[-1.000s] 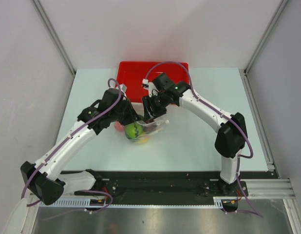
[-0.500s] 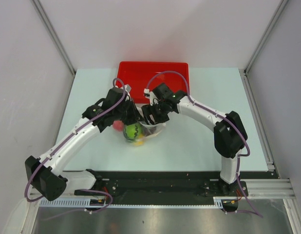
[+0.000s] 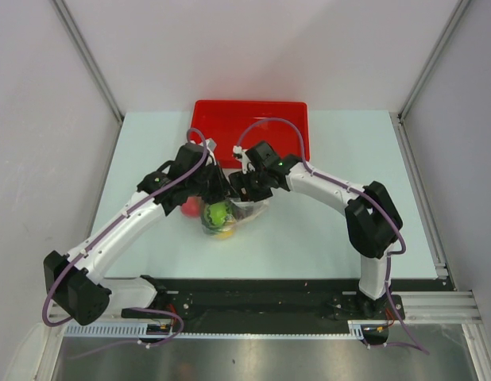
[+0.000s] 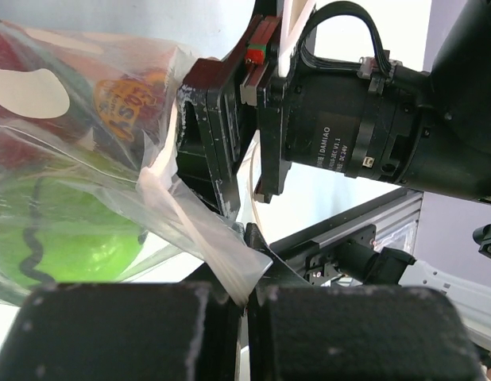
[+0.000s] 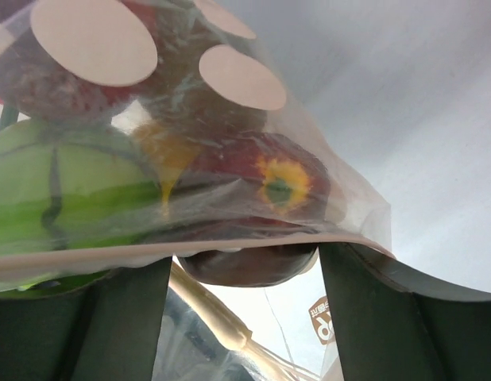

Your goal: Open the zip-top bag and remove the fake food

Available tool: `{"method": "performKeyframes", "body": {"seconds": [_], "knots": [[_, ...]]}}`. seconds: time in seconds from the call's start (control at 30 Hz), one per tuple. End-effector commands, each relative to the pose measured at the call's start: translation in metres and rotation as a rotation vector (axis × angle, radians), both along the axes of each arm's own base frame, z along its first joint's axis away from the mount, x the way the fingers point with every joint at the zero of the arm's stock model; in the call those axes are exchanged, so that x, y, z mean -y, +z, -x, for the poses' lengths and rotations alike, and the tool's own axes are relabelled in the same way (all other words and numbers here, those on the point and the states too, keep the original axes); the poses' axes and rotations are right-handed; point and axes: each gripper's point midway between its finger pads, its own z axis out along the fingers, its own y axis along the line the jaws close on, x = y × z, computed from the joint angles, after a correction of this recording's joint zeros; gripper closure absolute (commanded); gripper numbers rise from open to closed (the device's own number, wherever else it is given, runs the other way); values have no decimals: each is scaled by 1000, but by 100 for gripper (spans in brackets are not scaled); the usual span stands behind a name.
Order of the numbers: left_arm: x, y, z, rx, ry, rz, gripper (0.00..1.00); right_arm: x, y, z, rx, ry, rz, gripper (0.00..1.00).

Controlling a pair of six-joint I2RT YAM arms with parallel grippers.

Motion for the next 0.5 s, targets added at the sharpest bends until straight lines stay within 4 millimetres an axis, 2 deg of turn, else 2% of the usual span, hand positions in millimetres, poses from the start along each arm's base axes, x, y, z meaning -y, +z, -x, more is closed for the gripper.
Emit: {"method": "performKeyframes", "body": {"seconds": [0.0,0.07,0.13,0.17,0.23,0.27,0.47], "knots": [[3,17,-2,42,-3,57,100,-3,12,-9,67,-16,-23,48],[-1,16,-2,42,11,51,100,-3,20,-8,80,-14,-32,56],[-6,14,-4,39,32,43,100,-2,28,-8,94,-16,-42,60],[-9,14,-4,40,42,41,100,-2,41,-8,115,-17,-62,64],[-13,14,-6,42,59,40,100,-2,53,-5,120,-21,-81,73],[-14,12,-6,38,62,36,100,-1,69,-4,142,-26,-108,74],[-18,5,-3,25,87,42,100,4,115,-4,215,-67,-170,78]]}}
